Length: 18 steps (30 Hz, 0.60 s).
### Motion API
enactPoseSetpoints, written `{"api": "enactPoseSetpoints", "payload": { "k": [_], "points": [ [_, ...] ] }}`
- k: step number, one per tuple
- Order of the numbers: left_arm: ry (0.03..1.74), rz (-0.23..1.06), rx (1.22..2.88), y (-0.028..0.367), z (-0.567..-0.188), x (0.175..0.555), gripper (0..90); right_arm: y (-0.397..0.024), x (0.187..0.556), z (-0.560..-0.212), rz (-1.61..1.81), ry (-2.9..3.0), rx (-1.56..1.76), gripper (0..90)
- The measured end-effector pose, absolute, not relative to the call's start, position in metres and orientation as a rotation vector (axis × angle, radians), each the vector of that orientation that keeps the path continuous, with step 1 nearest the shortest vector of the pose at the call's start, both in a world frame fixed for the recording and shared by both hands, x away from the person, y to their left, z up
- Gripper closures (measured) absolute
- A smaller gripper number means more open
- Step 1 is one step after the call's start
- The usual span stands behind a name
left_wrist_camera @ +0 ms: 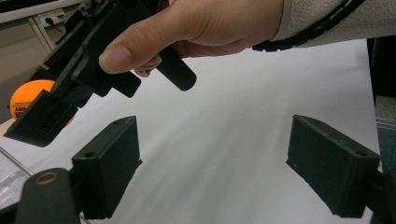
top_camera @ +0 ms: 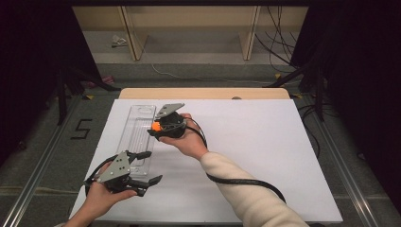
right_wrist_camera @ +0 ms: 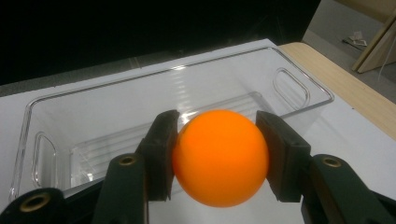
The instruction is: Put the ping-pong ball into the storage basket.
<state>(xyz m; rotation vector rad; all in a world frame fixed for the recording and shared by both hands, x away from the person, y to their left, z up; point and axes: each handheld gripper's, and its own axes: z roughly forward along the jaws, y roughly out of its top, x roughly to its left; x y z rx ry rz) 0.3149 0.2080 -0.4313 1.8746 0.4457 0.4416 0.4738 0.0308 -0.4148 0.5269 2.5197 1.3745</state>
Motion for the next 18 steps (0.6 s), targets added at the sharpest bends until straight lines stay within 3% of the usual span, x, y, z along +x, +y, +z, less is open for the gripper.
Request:
{"api": "enactPoseSetpoints", "payload": {
  "k": [18],
  "points": [
    [0.445, 0.443, 1.876, 0.2081, -0.4314, 0.3149, 16.7, 0.0395, 0.4760, -0.4130, 1.377, 2.524, 0.519, 51.6]
  ]
}}
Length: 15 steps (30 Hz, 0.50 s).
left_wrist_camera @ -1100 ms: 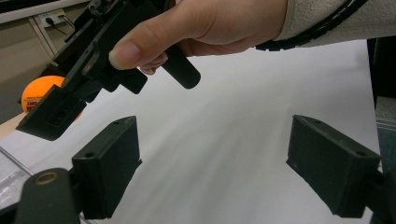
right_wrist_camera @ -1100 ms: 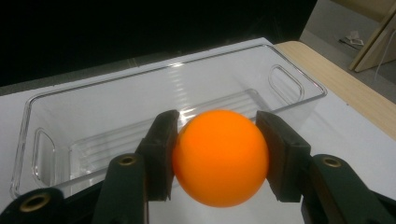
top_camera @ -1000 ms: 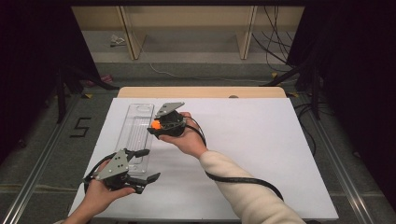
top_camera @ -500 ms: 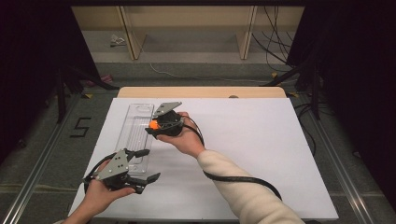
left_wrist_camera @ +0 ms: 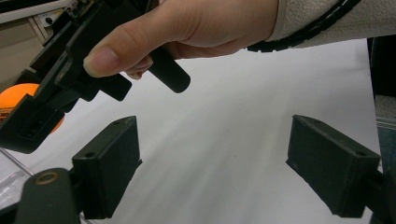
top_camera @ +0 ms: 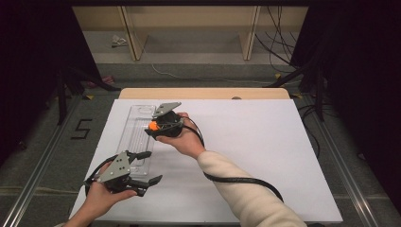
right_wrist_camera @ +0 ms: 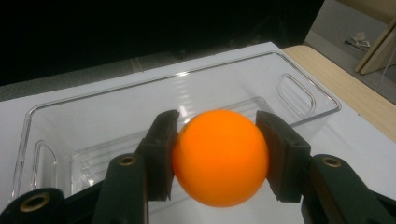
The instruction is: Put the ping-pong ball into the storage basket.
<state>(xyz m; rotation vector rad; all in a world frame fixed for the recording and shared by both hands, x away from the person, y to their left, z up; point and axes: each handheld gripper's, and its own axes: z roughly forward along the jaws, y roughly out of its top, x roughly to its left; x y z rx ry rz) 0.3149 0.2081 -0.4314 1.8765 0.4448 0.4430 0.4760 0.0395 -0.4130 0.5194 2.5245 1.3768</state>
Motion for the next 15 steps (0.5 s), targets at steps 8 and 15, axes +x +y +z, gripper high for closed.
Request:
{"api": "enactPoseSetpoints", "payload": {
  "k": [8, 15],
  "points": [
    [0.445, 0.444, 1.878, 0.2081, -0.4315, 0.3150, 16.7, 0.0433, 0.4762, -0.4123, 1.377, 2.529, 0.514, 51.6],
    [0.443, 0.447, 1.879, 0.2082, -0.4315, 0.3152, 16.7, 0.0454, 0.4767, -0.4125, 1.371, 2.534, 0.511, 51.6]
  ]
}}
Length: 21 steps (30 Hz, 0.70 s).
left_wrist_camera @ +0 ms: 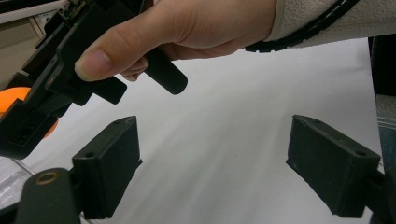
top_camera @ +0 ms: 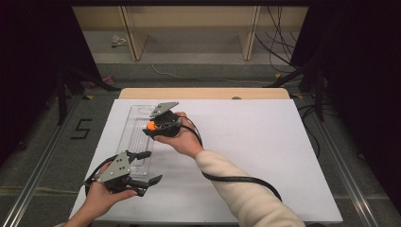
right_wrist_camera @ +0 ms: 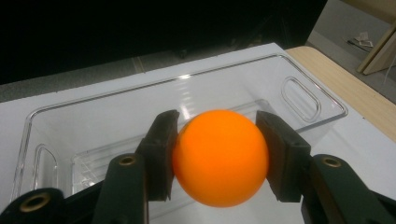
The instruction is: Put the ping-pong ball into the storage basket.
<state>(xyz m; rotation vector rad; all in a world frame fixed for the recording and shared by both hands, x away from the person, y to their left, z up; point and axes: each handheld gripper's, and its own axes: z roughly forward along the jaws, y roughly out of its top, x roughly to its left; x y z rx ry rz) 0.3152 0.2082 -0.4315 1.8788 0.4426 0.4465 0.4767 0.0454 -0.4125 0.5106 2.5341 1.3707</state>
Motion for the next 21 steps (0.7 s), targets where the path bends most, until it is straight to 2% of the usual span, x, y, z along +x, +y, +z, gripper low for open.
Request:
{"api": "enactPoseSetpoints", "payload": {
  "k": [21],
  "points": [
    [0.439, 0.450, 1.883, 0.2081, -0.4318, 0.3151, 16.8, 0.0534, 0.4806, -0.4111, 1.358, 2.550, 0.495, 51.6]
  ]
}}
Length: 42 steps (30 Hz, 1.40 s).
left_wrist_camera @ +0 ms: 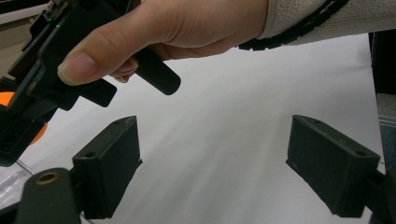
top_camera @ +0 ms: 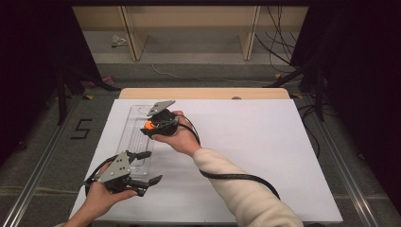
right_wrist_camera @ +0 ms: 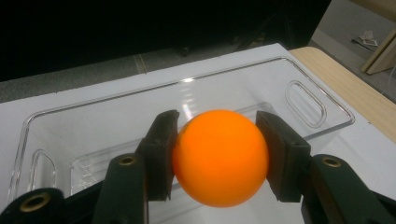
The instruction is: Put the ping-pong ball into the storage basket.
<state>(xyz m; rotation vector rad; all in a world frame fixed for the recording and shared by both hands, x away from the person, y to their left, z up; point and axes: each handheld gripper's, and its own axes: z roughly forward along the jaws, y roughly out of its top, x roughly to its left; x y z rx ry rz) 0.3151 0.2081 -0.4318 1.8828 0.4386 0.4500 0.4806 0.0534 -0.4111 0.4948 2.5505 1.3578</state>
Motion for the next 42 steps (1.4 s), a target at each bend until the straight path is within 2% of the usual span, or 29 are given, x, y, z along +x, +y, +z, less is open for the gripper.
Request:
{"api": "enactPoseSetpoints", "payload": {
  "k": [42],
  "points": [
    [0.434, 0.448, 1.886, 0.208, -0.432, 0.315, 17.1, 0.068, 0.490, -0.413, 1.328, 2.578, 0.486, 51.5]
  ]
}}
